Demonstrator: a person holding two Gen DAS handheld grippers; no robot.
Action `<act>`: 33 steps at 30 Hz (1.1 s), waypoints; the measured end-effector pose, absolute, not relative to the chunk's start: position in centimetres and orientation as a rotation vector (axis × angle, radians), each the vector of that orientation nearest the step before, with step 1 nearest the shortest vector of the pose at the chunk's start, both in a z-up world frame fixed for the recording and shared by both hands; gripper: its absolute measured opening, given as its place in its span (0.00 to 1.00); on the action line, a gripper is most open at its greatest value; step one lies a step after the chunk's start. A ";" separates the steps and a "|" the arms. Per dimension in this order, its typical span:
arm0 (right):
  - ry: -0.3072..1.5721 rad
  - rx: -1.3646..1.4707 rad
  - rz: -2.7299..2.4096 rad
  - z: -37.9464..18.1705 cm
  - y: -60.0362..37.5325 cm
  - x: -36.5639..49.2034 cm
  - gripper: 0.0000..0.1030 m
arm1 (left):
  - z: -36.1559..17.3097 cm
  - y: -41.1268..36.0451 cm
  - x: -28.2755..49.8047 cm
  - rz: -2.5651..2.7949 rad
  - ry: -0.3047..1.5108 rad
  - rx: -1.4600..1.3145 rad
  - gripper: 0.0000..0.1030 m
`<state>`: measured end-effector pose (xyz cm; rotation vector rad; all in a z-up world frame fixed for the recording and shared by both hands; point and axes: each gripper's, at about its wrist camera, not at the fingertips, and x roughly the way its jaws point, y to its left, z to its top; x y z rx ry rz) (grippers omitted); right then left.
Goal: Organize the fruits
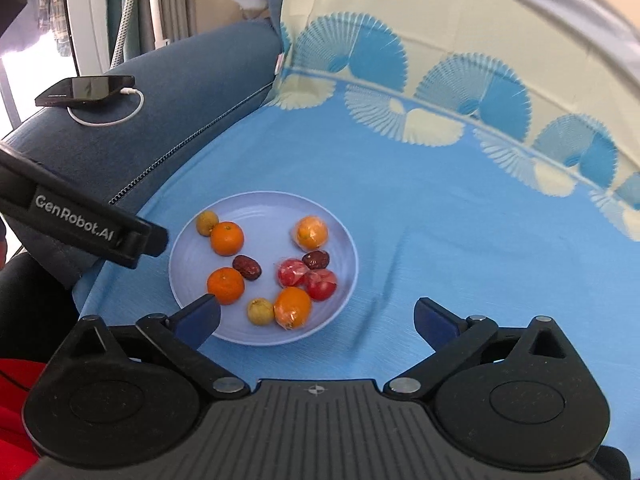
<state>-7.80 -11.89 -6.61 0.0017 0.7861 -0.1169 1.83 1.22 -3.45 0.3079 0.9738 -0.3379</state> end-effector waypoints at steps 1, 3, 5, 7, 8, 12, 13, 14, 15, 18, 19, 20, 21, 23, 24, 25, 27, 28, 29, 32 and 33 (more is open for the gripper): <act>0.779 -0.004 -0.127 -6.5 -11.7 -8.3 0.99 | -3.3 1.2 1.5 -0.333 0.967 0.308 1.00; 0.767 -0.010 -0.136 -6.4 -11.4 -9.0 0.99 | -3.0 1.5 0.5 -0.326 0.954 0.305 1.00; 0.748 -0.017 -0.144 -6.1 -11.1 -9.8 0.99 | -2.7 1.7 -0.3 -0.322 0.943 0.304 1.00; 0.732 -0.023 -0.147 -5.7 -10.8 -10.5 0.99 | -2.4 1.9 -1.0 -0.319 0.931 0.303 1.00; 0.725 -0.025 -0.149 -5.6 -10.7 -10.8 0.99 | -2.2 2.0 -1.3 -0.318 0.924 0.302 1.00; 0.698 -0.037 -0.151 -4.9 -10.2 -11.6 0.99 | -1.7 2.2 -2.2 -0.315 0.905 0.299 1.00; 0.694 -0.040 -0.150 -4.8 -10.1 -11.7 0.99 | -1.6 2.2 -2.4 -0.316 0.903 0.299 1.00; 0.690 -0.044 -0.148 -4.7 -10.0 -11.8 0.99 | -1.6 2.2 -2.6 -0.317 0.903 0.298 1.00; 0.686 -0.048 -0.147 -4.6 -9.9 -11.9 0.99 | -1.5 2.3 -2.7 -0.316 0.903 0.298 1.00; 0.677 -0.054 -0.147 -4.3 -9.7 -12.3 0.99 | -1.4 2.4 -3.0 -0.315 0.898 0.297 1.00; 0.674 -0.055 -0.149 -4.3 -9.6 -12.4 0.99 | -1.3 2.4 -3.0 -0.315 0.897 0.297 1.00; 0.670 -0.056 -0.151 -4.2 -9.6 -12.5 0.99 | -1.2 2.3 -3.1 -0.317 0.895 0.297 1.00; 0.668 -0.056 -0.151 -4.1 -9.6 -12.6 0.99 | -1.2 2.4 -3.2 -0.318 0.893 0.297 1.00; 0.664 -0.056 -0.155 -4.0 -9.6 -12.7 0.99 | -1.1 2.3 -3.3 -0.319 0.888 0.300 1.00; 0.663 -0.056 -0.156 -4.0 -9.6 -12.8 0.99 | -1.0 2.3 -3.4 -0.321 0.886 0.302 1.00; 0.662 -0.056 -0.156 -3.9 -9.6 -12.8 0.99 | -1.0 2.2 -3.5 -0.321 0.884 0.303 1.00; 0.659 -0.058 -0.157 -3.9 -9.5 -12.9 0.99 | -0.9 2.2 -3.5 -0.323 0.881 0.307 1.00; 0.659 -0.059 -0.157 -3.9 -9.5 -12.9 0.99 | -0.9 2.2 -3.6 -0.323 0.880 0.308 1.00; 0.657 -0.059 -0.157 -3.8 -9.5 -13.0 0.99 | -0.9 2.2 -3.5 -0.323 0.880 0.308 1.00; 0.656 -0.059 -0.158 -3.9 -9.5 -13.0 0.99 | -0.9 2.2 -3.5 -0.322 0.882 0.308 1.00; 0.656 -0.059 -0.157 -3.9 -9.5 -13.0 0.99 | -0.9 2.2 -3.5 -0.321 0.883 0.308 1.00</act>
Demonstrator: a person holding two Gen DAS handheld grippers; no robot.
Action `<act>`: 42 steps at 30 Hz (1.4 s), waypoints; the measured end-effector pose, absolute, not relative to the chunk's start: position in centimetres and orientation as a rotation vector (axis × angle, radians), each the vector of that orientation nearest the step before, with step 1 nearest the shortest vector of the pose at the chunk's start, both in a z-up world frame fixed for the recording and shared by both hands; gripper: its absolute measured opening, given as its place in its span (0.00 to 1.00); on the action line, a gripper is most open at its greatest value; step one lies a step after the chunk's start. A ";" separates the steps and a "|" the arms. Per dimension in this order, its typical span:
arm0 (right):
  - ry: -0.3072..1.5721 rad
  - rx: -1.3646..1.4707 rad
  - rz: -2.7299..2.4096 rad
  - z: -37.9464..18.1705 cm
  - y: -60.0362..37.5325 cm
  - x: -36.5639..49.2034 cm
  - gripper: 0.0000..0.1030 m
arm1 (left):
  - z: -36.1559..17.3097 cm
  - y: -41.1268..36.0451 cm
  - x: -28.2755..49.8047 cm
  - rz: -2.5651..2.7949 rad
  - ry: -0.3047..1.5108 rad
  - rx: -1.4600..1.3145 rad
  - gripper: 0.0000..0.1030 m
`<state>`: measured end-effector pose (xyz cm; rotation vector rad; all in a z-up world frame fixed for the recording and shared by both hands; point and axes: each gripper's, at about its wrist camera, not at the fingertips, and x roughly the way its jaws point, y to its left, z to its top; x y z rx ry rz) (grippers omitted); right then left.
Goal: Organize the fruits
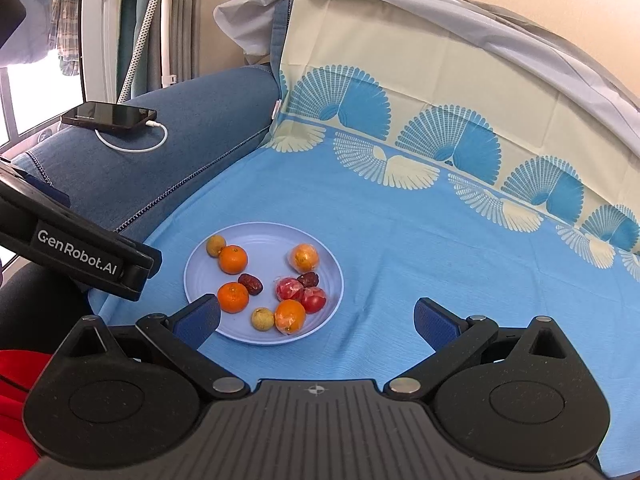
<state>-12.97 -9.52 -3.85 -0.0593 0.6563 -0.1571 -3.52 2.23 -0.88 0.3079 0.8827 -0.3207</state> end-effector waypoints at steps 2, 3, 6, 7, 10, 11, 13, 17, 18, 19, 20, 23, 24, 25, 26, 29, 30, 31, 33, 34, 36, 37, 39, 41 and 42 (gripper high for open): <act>0.657 -0.059 -0.157 -3.9 -9.5 -13.0 0.99 | -0.9 2.2 -3.4 -0.320 0.884 0.309 1.00; 0.657 -0.060 -0.158 -3.9 -9.5 -13.0 0.99 | -0.9 2.2 -3.4 -0.319 0.885 0.310 1.00; 0.656 -0.060 -0.157 -3.9 -9.5 -13.0 0.99 | -1.0 2.1 -3.4 -0.319 0.887 0.313 1.00; 0.657 -0.060 -0.157 -3.9 -9.5 -13.0 0.99 | -1.0 2.1 -3.3 -0.319 0.887 0.314 1.00; 0.657 -0.060 -0.157 -3.9 -9.5 -13.0 0.99 | -1.1 2.1 -3.3 -0.323 0.886 0.317 1.00; 0.657 -0.060 -0.157 -3.9 -9.5 -13.0 0.99 | -1.2 2.1 -3.3 -0.322 0.886 0.318 1.00; 0.659 -0.058 -0.157 -3.9 -9.6 -13.0 0.99 | -1.3 2.1 -3.3 -0.323 0.889 0.316 1.00; 0.662 -0.056 -0.160 -3.9 -9.7 -12.9 0.99 | -1.5 2.2 -3.2 -0.319 0.892 0.315 1.00; 0.663 -0.055 -0.161 -3.9 -9.7 -12.9 0.99 | -1.5 2.2 -3.2 -0.319 0.893 0.315 1.00; 0.664 -0.054 -0.161 -3.9 -9.7 -12.9 0.99 | -1.5 2.2 -3.2 -0.318 0.893 0.315 1.00; 0.666 -0.054 -0.161 -3.9 -9.7 -12.9 0.99 | -1.5 2.2 -3.2 -0.317 0.893 0.315 1.00; 0.668 -0.054 -0.162 -4.0 -9.6 -12.8 0.99 | -1.7 2.2 -3.1 -0.313 0.899 0.318 1.00; 0.668 -0.054 -0.162 -4.0 -9.6 -12.8 0.99 | -1.8 2.2 -3.1 -0.311 0.902 0.319 1.00; 0.667 -0.054 -0.162 -4.0 -9.6 -12.8 0.99 | -1.8 2.2 -3.0 -0.308 0.904 0.319 1.00; 0.667 -0.055 -0.162 -4.0 -9.6 -12.8 0.99 | -1.8 2.2 -3.0 -0.304 0.906 0.317 1.00; 0.667 -0.054 -0.162 -4.0 -9.6 -12.8 0.99 | -2.0 2.4 -2.9 -0.292 0.912 0.312 1.00; 0.667 -0.054 -0.162 -4.0 -9.6 -12.8 0.99 | -2.0 2.4 -2.9 -0.285 0.910 0.311 1.00; 0.667 -0.054 -0.162 -4.0 -9.6 -12.8 0.99 | -2.0 2.5 -2.9 -0.281 0.906 0.311 1.00; 0.667 -0.054 -0.161 -4.0 -9.6 -12.8 0.99 | -1.9 2.6 -2.9 -0.279 0.903 0.314 1.00; 0.667 -0.055 -0.161 -4.0 -9.6 -12.8 0.99 | -1.9 2.6 -2.9 -0.279 0.902 0.314 1.00; 0.667 -0.055 -0.161 -4.0 -9.6 -12.8 0.99 | -1.8 2.6 -2.9 -0.280 0.900 0.314 1.00; 0.667 -0.055 -0.162 -4.0 -9.6 -12.8 0.99 | -1.8 2.6 -2.9 -0.282 0.900 0.313 1.00; 0.667 -0.054 -0.162 -4.0 -9.6 -12.8 0.99 | -1.8 2.5 -3.0 -0.283 0.899 0.315 1.00; 0.666 -0.054 -0.162 -4.0 -9.6 -12.8 0.99 | -1.8 2.5 -3.0 -0.284 0.898 0.317 1.00; 0.666 -0.053 -0.163 -4.0 -9.6 -12.8 0.99 | -1.8 2.4 -3.1 -0.284 0.899 0.317 1.00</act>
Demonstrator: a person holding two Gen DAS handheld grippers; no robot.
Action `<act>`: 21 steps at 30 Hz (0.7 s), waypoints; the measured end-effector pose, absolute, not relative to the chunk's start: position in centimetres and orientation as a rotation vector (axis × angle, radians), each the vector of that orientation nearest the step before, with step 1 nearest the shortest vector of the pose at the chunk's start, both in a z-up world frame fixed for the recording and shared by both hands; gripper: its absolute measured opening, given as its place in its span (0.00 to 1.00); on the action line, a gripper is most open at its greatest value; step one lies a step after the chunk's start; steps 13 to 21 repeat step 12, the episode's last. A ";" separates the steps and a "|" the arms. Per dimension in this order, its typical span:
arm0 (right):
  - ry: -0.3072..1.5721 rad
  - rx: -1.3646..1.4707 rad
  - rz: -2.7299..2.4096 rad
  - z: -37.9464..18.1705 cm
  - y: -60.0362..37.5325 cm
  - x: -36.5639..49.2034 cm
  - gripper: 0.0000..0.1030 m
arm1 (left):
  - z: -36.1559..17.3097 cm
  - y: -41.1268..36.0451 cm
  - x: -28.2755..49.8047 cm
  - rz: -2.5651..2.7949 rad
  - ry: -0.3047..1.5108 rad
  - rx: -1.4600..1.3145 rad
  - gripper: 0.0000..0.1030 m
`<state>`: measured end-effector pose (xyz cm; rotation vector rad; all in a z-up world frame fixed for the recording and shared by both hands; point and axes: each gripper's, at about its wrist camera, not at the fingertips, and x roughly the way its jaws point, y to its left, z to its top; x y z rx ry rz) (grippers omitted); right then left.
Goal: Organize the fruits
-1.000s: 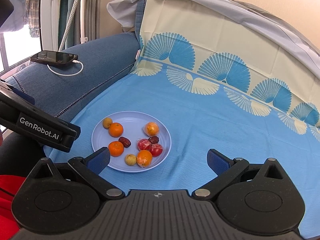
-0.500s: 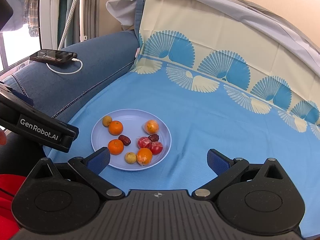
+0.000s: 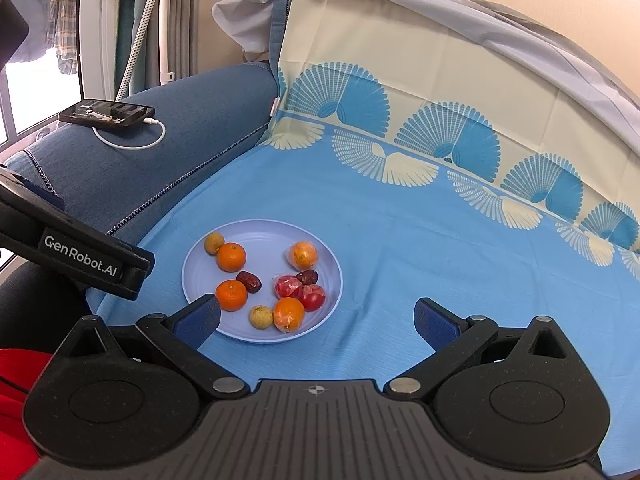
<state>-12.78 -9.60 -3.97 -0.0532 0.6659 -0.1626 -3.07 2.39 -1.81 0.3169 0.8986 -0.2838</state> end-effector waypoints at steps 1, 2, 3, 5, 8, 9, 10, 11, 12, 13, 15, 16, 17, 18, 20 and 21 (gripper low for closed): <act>0.665 -0.054 -0.163 -3.9 -9.6 -12.8 0.99 | -1.8 2.4 -3.1 -0.283 0.898 0.317 1.00; 0.666 -0.054 -0.163 -3.9 -9.6 -12.8 0.99 | -1.8 2.4 -3.1 -0.283 0.899 0.317 1.00; 0.665 -0.054 -0.163 -3.9 -9.6 -12.8 0.99 | -1.8 2.4 -3.1 -0.284 0.899 0.316 1.00; 0.666 -0.054 -0.162 -3.9 -9.6 -12.8 0.99 | -1.8 2.4 -3.1 -0.284 0.896 0.316 1.00; 0.666 -0.054 -0.162 -3.9 -9.5 -12.8 0.99 | -1.7 2.3 -3.2 -0.286 0.895 0.318 1.00; 0.665 -0.054 -0.163 -3.9 -9.5 -12.8 0.99 | -1.7 2.4 -3.2 -0.289 0.894 0.317 1.00; 0.664 -0.054 -0.162 -3.9 -9.5 -12.8 0.99 | -1.7 2.4 -3.2 -0.290 0.891 0.315 1.00; 0.663 -0.054 -0.161 -3.8 -9.5 -12.7 0.99 | -1.6 2.3 -3.2 -0.290 0.890 0.316 1.00; 0.663 -0.054 -0.160 -3.7 -9.6 -12.7 0.99 | -1.6 2.3 -3.2 -0.290 0.889 0.317 1.00; 0.663 -0.054 -0.160 -3.7 -9.6 -12.7 0.99 | -1.6 2.3 -3.2 -0.290 0.889 0.317 1.00; 0.663 -0.054 -0.160 -3.7 -9.6 -12.7 0.99 | -1.6 2.3 -3.2 -0.290 0.889 0.317 1.00; 0.663 -0.054 -0.160 -3.7 -9.6 -12.7 0.99 | -1.6 2.3 -3.2 -0.290 0.889 0.317 1.00; 0.663 -0.054 -0.160 -3.7 -9.6 -12.7 0.99 | -1.6 2.3 -3.2 -0.290 0.889 0.317 1.00; 0.663 -0.054 -0.160 -3.7 -9.6 -12.7 0.99 | -1.6 2.3 -3.2 -0.290 0.889 0.317 1.00; 0.663 -0.054 -0.160 -3.7 -9.6 -12.7 0.99 | -1.6 2.3 -3.2 -0.290 0.889 0.317 1.00; 0.663 -0.054 -0.160 -3.7 -9.6 -12.7 0.99 | -1.6 2.3 -3.2 -0.290 0.889 0.317 1.00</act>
